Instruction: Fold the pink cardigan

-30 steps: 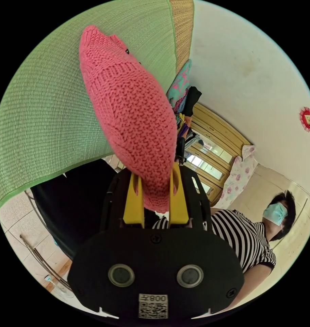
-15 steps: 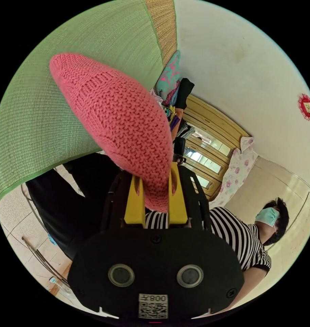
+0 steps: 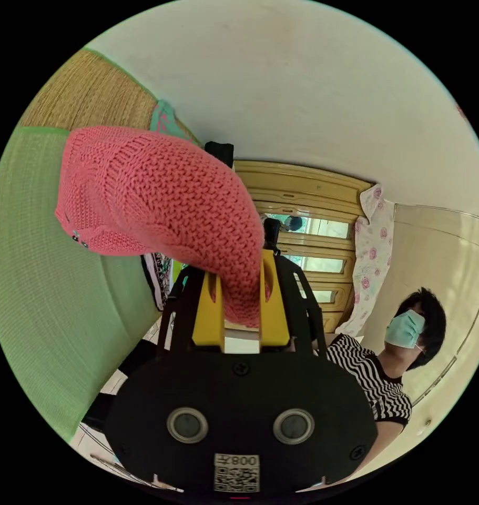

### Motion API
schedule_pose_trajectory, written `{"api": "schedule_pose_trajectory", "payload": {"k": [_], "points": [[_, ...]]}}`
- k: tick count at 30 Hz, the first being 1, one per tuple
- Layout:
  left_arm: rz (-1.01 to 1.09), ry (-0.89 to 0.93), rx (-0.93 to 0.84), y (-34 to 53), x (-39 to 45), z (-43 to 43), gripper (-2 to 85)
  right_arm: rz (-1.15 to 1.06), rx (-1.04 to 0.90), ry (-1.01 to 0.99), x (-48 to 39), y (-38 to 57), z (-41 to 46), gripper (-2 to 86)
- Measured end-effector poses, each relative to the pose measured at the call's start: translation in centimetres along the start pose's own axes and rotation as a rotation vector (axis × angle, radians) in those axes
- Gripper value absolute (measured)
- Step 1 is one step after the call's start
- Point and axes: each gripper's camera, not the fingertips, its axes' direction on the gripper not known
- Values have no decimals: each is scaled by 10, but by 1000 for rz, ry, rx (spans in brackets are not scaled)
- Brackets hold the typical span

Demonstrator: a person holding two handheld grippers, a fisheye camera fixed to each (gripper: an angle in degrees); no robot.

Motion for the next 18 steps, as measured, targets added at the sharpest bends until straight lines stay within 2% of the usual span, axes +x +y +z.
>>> {"api": "schedule_pose_trajectory", "payload": {"k": [4,9,12,16,18], "points": [[143,-3,12,-105,46,87,115,-96,52,112,22,-75,-114,75],[207,-78,20,-194,62,180,116,-60,62,222,95,-132,-195,77],[149,-149,-19,-234,37,241,118,57,30,272,176,-150,-217,78],[-103,-211,-114,-255,-33,324,120,307,-103,307,302,-150,-217,79],[-156,-234,-178,-255,-48,354,121,349,-136,298,334,-144,-216,80]]}}
